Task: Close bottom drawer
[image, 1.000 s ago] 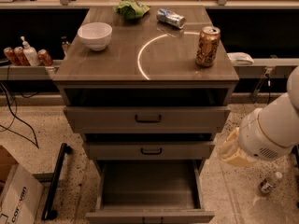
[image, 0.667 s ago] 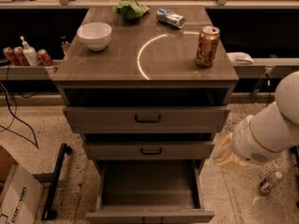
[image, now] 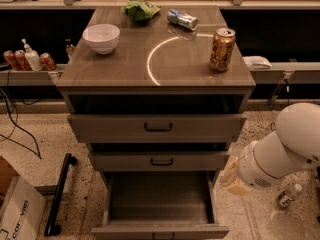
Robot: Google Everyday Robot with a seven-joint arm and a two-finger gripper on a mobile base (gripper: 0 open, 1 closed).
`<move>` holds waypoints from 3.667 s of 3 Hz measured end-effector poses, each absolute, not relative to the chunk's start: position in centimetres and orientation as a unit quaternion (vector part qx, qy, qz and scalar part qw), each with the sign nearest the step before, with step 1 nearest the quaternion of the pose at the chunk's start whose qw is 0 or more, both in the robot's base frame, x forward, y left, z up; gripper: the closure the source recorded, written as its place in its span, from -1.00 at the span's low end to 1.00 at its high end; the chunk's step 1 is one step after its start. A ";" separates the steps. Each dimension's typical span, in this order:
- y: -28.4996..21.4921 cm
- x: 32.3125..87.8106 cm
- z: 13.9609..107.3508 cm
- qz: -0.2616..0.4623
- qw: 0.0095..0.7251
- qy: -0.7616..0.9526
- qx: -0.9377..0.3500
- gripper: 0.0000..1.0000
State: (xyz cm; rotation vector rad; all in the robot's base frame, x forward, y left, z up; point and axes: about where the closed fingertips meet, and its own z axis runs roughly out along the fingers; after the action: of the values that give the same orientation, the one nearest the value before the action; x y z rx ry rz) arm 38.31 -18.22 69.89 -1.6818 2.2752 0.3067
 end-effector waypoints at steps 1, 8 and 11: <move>-16.6 38.7 67.0 0.100 0.147 0.783 -0.596 1.00; -15.7 39.7 48.9 0.210 0.167 0.793 -0.547 1.00; -14.2 39.8 42.2 0.231 0.157 0.793 -0.542 1.00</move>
Offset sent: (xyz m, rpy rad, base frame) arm 0.0128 0.0407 -0.1002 0.0171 0.0220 0.0641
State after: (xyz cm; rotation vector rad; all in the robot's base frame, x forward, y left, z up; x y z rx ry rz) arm 39.83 -14.20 42.19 -1.5504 2.2687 0.6619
